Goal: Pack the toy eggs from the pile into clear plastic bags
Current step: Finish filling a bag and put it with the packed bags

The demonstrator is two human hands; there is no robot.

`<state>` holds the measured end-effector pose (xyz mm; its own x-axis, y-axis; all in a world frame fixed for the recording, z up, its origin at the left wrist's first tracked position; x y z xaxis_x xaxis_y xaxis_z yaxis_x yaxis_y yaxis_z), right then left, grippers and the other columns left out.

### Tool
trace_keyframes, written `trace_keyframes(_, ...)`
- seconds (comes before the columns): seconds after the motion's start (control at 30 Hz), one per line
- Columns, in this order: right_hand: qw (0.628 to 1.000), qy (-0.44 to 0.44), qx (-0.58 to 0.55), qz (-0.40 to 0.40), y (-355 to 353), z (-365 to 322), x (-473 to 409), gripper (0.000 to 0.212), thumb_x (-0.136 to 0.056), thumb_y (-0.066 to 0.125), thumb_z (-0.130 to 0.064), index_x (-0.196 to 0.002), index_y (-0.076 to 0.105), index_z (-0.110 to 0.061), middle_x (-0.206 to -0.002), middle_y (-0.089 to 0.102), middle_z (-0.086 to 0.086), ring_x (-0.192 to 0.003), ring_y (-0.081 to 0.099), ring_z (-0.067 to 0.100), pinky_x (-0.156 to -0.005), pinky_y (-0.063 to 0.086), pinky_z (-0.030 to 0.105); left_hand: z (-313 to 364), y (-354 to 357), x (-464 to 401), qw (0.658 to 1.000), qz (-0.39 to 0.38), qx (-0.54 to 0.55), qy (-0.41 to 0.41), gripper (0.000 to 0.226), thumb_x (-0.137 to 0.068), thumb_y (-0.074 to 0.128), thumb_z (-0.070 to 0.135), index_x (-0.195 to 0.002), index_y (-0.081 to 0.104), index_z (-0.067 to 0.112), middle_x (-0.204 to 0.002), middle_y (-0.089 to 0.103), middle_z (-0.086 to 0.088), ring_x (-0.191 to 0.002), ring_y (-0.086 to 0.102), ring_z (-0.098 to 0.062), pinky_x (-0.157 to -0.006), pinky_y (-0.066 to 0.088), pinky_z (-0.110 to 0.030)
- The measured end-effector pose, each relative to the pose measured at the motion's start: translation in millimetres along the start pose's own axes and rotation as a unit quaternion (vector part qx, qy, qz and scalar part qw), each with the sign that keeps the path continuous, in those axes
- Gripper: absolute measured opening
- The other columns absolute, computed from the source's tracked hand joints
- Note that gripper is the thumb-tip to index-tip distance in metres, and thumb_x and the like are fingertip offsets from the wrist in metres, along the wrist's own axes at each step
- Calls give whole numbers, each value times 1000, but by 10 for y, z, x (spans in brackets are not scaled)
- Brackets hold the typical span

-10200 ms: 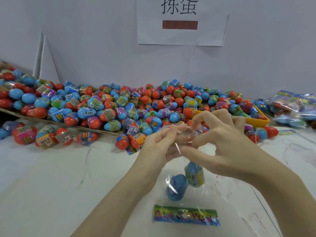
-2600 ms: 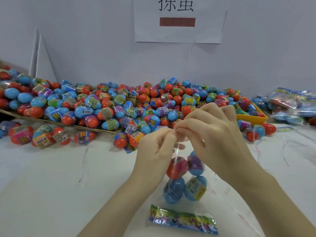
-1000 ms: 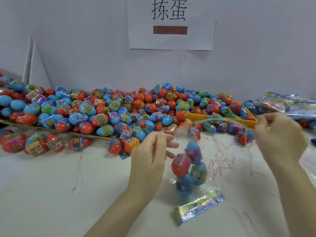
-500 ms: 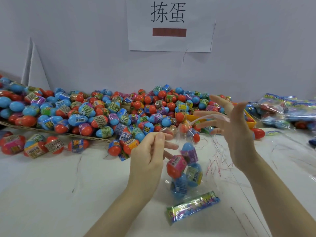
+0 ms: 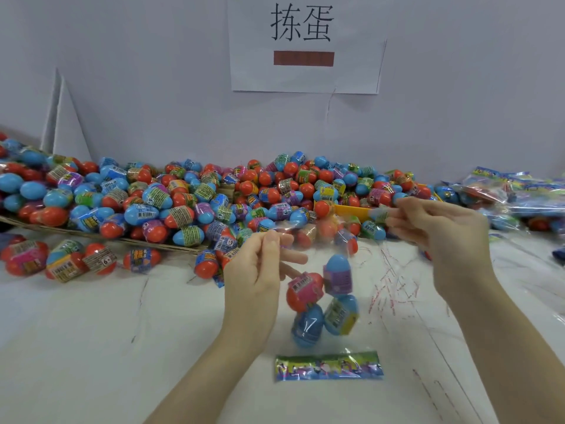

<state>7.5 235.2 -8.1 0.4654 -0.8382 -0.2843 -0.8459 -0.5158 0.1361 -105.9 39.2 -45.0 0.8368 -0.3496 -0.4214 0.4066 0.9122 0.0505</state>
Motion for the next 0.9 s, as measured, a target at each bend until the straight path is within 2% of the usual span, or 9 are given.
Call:
trace_keyframes(0.2, 958, -9, 138, 250, -782, 70, -188, 34, -79, 64, 3, -112, 62, -5, -108, 64, 20, -81, 65, 16, -76, 53, 25, -76, -54, -40, 999, 19, 18, -35, 29, -98, 37, 15, -75, 56, 14, -57, 68, 7, -48, 60, -4, -48, 46, -12)
trace_keyframes(0.3, 885, 42, 442, 141, -680, 90, -289, 94, -70, 66, 8, -146, 22, -27, -153, 19, 11, -135, 28, 32, -104, 31, 57, -81, -35, -34, 999, 6, 7, -35, 30, -98, 36, 14, -77, 57, 15, -57, 67, 9, -48, 59, -2, -48, 45, -11)
trace_keyframes(0.4, 766, 154, 619, -76, -472, 299, -181, 121, -69, 80, -25, -143, -14, -38, -156, -1, 8, -140, 14, 37, -107, 15, 64, -95, -28, -34, 999, 1, -1, -36, 30, -98, 36, 15, -78, 57, 16, -57, 67, 10, -48, 59, -2, -48, 44, -10)
trace_keyframes(0.5, 768, 120, 618, -119, -318, 269, -101, 131, -50, 69, -65, -141, -21, -37, -145, 39, 10, -121, 47, 36, -91, 45, 47, -109, -27, -40, 999, 1, -10, -38, 29, -97, 36, 17, -77, 57, 17, -56, 65, 7, -49, 60, -2, -48, 45, -10)
trace_keyframes(0.6, 802, -87, 589, 40, -263, -128, -71, 111, -49, 44, -81, -145, 23, -29, -97, 68, 16, -96, 59, 36, -66, 47, 37, -111, -16, -37, 999, 0, -16, -38, 28, -97, 37, 18, -78, 58, 17, -57, 64, 5, -49, 59, -2, -47, 44, -10)
trace_keyframes(0.67, 839, -175, 503, 108, -264, -281, -34, 89, -67, 29, -83, -106, 68, -14, -63, 63, 15, -68, 58, 33, -56, 40, 32, -110, -17, -37, 999, -1, -14, -40, 29, -97, 37, 17, -78, 58, 17, -56, 64, 5, -49, 59, -1, -47, 44, -10)
trace_keyframes(0.77, 863, -166, 458, 138, -306, -268, -33, 73, -89, 29, -60, -56, 62, -3, -48, 49, 12, -48, 42, 27, -49, 28, 28, -113, -24, -41, 999, -3, 1, -46, 29, -98, 36, 15, -79, 58, 17, -55, 66, 7, -49, 59, -2, -47, 45, -10)
trace_keyframes(0.83, 814, -129, 555, 111, -294, -186, -98, 34, -86, 47, -43, -90, 68, -16, -89, 58, 21, -81, 50, 37, -70, 37, 39, -106, -21, -40, 999, -5, 6, -50, 29, -98, 36, 15, -79, 58, 17, -56, 66, 8, -50, 60, -2, -47, 45, -11)
trace_keyframes(0.9, 738, -7, 674, -13, -280, 81, -171, 77, -77, 70, -28, -140, 27, -39, -150, 10, 12, -130, 19, 31, -98, 25, 54, -108, -20, -42, 999, -3, 5, -49, 29, -98, 36, 16, -80, 59, 17, -56, 66, 7, -50, 60, -2, -48, 45, -11)
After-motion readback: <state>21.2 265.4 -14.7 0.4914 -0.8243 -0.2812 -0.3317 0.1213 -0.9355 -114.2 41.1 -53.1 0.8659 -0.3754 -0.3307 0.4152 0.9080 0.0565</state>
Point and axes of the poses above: each hand's wrist, its own x-axis away from the middle knuckle, its own y-axis out of the palm, z = x × y, the point moved 7 cm from there along -x, towards the middle knuckle
